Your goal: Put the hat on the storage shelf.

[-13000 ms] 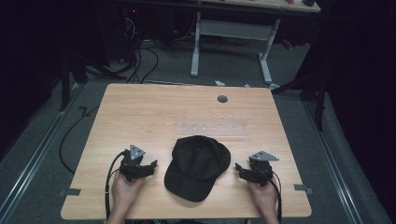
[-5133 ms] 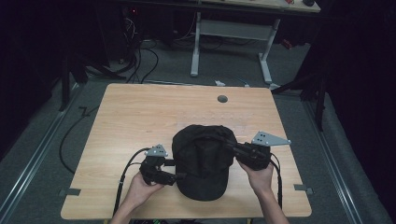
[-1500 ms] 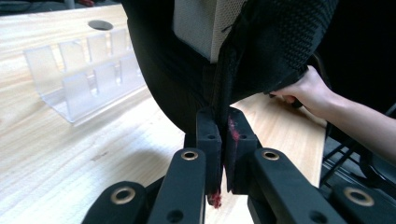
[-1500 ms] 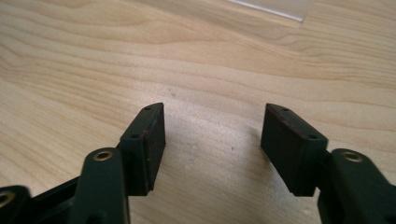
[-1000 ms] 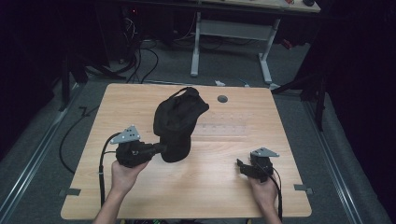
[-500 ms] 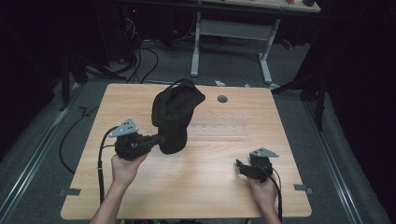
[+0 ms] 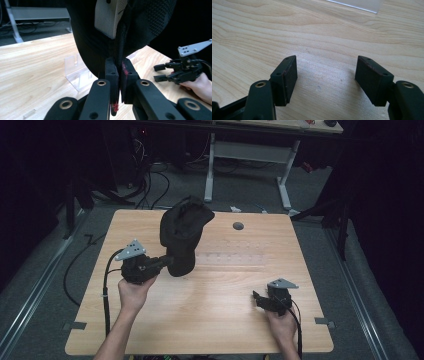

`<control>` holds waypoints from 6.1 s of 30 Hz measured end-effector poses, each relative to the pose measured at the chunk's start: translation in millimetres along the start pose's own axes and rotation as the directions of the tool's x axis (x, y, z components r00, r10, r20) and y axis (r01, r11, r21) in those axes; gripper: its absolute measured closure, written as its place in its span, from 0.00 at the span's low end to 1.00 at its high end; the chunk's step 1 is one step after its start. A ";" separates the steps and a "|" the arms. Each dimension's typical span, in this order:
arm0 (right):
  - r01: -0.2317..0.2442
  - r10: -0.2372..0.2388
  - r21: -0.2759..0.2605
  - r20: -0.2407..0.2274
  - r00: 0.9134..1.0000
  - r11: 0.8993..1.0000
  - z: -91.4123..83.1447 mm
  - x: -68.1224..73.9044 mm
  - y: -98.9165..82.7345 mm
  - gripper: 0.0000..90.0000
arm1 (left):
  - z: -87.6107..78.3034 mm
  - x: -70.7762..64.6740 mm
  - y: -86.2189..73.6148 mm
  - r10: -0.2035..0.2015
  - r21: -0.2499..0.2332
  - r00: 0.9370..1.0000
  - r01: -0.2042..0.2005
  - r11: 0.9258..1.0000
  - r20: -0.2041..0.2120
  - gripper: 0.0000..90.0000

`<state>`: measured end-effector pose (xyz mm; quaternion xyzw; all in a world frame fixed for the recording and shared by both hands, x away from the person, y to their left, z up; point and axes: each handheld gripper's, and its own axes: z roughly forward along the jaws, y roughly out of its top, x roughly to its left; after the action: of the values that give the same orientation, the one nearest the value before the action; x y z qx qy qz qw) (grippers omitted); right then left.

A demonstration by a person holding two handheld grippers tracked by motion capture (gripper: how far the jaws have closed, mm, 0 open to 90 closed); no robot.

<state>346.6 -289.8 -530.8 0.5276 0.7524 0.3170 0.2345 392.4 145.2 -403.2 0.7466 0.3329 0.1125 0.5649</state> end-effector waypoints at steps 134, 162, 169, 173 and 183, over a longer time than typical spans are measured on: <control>0.015 -0.015 -0.001 -0.014 1.000 1.000 0.2 0.6 0.0 0.37 | -5.4 -0.9 -44.3 -0.063 0.206 0.987 0.093 0.974 -0.149 0.44; 0.013 -0.013 0.000 -0.013 1.000 1.000 0.1 0.8 0.0 0.37 | -14.8 5.9 -85.9 -0.121 0.208 0.970 0.165 0.964 -0.211 0.46; 0.013 -0.013 0.000 -0.013 1.000 1.000 0.2 0.8 -0.1 0.37 | -9.2 8.7 -99.4 -0.111 0.219 0.960 0.170 0.961 -0.257 0.46; 0.014 -0.014 -0.001 -0.013 1.000 1.000 0.2 0.7 -0.1 0.37 | -3.9 10.8 -107.1 -0.097 0.245 0.956 0.168 0.955 -0.278 0.46; 0.014 -0.014 -0.001 -0.013 1.000 1.000 0.2 0.7 -0.1 0.37 | 10.0 11.1 -121.2 -0.016 0.293 0.936 0.126 0.948 -0.350 0.41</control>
<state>346.5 -289.0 -531.0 0.5202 0.7575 0.3190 0.2319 361.3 161.4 -520.3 0.7822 0.4669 0.1665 0.3774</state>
